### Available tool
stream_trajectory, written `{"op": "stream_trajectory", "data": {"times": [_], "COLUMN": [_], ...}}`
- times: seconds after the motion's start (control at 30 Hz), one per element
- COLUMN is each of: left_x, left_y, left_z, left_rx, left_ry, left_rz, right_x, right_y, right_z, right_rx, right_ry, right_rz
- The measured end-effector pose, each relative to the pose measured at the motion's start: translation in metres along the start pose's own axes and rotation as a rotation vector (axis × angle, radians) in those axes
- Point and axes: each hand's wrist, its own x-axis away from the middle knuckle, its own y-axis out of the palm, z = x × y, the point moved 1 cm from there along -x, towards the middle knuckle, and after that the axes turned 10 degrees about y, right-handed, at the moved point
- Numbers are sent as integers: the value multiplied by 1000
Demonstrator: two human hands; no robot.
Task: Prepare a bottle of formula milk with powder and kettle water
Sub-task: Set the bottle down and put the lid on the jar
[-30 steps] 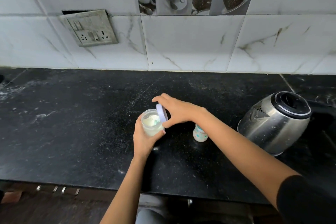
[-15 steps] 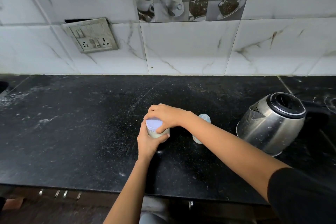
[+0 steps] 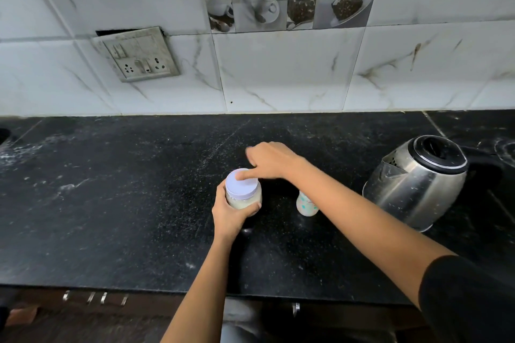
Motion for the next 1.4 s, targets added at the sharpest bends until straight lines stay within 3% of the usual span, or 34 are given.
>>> {"op": "stream_trajectory", "data": {"times": [0.1,0.17,0.37,0.6,0.77,0.97,1.1,1.23,1.3,1.4], "left_x": [0,0,0,0,2,3,3,2,1,-1], "left_y": [-1,-1,4,5,4,1,0,0,-1,-2], "left_z": [-1,-3,5,8,7,9,9,4,2,-1], "left_rx": [-7,-15,33,44,35,-6,-6,-33,-55,-67], "left_ry": [-1,-4,-48,-80,-67,-9,37,69,81,91], "left_rz": [-6,-7,29,54,34,-19,-30,-28,-31,-30], "right_x": [-10,-16,-8,0,6,27,74,118,128,128], "right_y": [3,11,36,61,64,66,71,102,119,135], "right_z": [-2,-11,-23,-39,-45,-32,-9,28,48,73], "right_rx": [35,151,138,6,-103,-198,-434,-557,-636,-787], "right_ry": [-270,-292,-93,107,241,224,114,335,496,602], "right_rz": [-194,-255,34,233,267,276,614,1010,978,678]}}
